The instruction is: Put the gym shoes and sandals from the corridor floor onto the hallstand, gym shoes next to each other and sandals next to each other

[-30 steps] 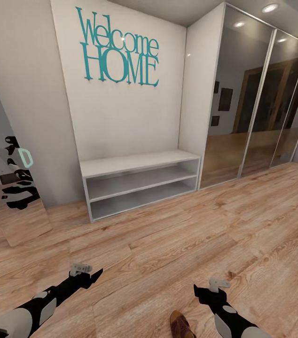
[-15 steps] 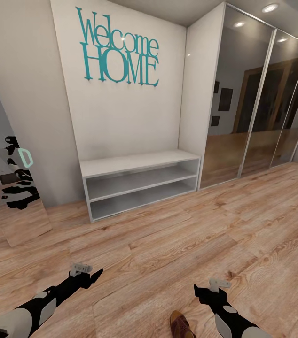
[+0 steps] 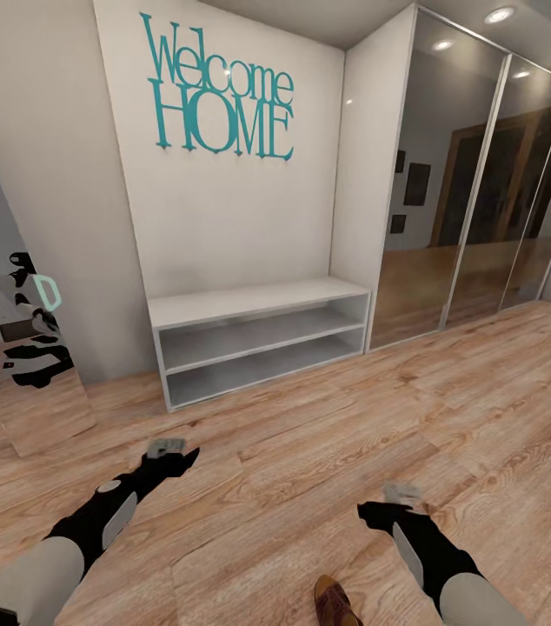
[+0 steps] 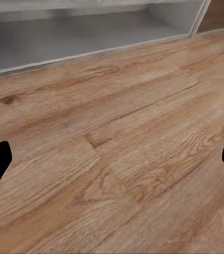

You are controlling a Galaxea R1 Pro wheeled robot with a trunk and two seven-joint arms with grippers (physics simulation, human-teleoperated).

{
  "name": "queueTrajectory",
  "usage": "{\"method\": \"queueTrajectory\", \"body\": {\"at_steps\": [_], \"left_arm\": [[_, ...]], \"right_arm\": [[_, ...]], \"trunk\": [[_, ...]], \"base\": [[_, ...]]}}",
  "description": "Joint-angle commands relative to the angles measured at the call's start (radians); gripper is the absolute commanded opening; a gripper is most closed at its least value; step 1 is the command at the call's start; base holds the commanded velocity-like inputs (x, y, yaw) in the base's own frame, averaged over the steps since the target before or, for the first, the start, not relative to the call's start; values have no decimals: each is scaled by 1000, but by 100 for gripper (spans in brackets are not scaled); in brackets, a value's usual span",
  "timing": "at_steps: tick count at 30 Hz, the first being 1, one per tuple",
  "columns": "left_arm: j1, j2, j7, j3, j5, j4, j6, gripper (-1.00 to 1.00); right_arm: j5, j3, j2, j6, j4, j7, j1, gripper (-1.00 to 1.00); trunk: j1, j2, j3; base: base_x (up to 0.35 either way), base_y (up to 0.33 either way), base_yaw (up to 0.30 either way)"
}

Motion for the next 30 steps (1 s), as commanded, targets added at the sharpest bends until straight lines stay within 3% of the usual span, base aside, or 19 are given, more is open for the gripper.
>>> {"method": "queueTrajectory", "body": {"at_steps": [1,4,8,15,25,30], "left_arm": [[-1,1,8,-7,7,-45,39,100],[-2,4,62,-6,7,-156,121,100],[-3,7,113,-5,6,-222,162,100],[-3,30,130,-7,4,-248,178,100],[-3,36,132,-11,3,-250,180,100],[-3,36,132,-11,3,-250,182,100]], "right_arm": [[3,-3,1,55,-48,0,0,100],[-2,-3,3,130,-115,1,0,100],[-1,0,3,151,-137,4,0,100],[4,3,4,157,-144,6,0,100],[5,2,2,158,-143,8,0,100],[4,2,1,157,-144,9,0,100]], "trunk": [[0,0,-1],[0,0,-1],[0,0,-1],[0,0,-1],[0,0,-1],[19,-35,-17]], "base": [[0,0,0],[0,0,0],[0,0,0],[0,0,0],[0,0,0],[0,0,0]]}}
